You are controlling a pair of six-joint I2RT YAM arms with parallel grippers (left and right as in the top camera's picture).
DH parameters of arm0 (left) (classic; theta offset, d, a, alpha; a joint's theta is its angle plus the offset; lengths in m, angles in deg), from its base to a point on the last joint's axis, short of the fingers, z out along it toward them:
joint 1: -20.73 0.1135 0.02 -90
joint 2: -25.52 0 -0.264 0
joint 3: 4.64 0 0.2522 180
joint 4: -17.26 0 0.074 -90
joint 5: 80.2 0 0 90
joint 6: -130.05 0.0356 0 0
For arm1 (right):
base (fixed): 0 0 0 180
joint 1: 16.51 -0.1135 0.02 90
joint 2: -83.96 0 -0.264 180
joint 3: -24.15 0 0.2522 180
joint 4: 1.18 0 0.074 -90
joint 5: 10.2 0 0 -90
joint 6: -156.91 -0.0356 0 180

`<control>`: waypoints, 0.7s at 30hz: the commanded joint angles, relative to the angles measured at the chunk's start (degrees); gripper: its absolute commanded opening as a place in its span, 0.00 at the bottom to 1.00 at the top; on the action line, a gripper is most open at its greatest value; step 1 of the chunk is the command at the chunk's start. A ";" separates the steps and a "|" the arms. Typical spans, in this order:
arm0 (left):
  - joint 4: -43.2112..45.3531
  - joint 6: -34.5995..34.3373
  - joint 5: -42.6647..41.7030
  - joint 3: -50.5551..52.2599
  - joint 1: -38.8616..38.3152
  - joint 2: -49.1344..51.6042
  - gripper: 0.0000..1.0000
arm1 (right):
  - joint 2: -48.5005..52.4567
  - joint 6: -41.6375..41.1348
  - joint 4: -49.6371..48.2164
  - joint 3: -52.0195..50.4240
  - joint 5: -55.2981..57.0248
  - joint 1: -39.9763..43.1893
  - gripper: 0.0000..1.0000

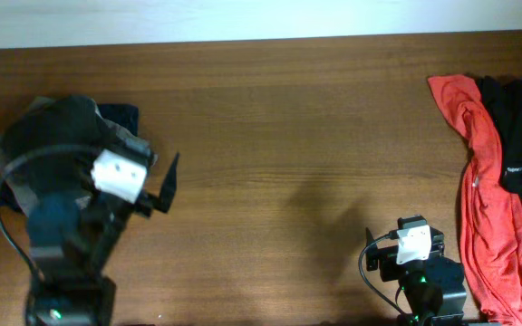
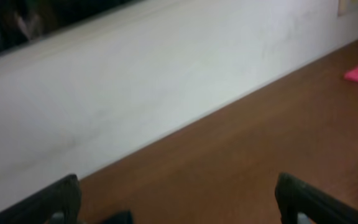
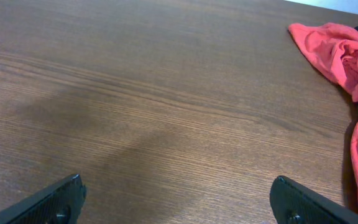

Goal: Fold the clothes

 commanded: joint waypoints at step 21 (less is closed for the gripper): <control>15.72 -2.43 -1.90 43.91 3.08 -40.52 0.99 | -0.50 0.35 -0.17 -0.35 -0.33 0.44 0.99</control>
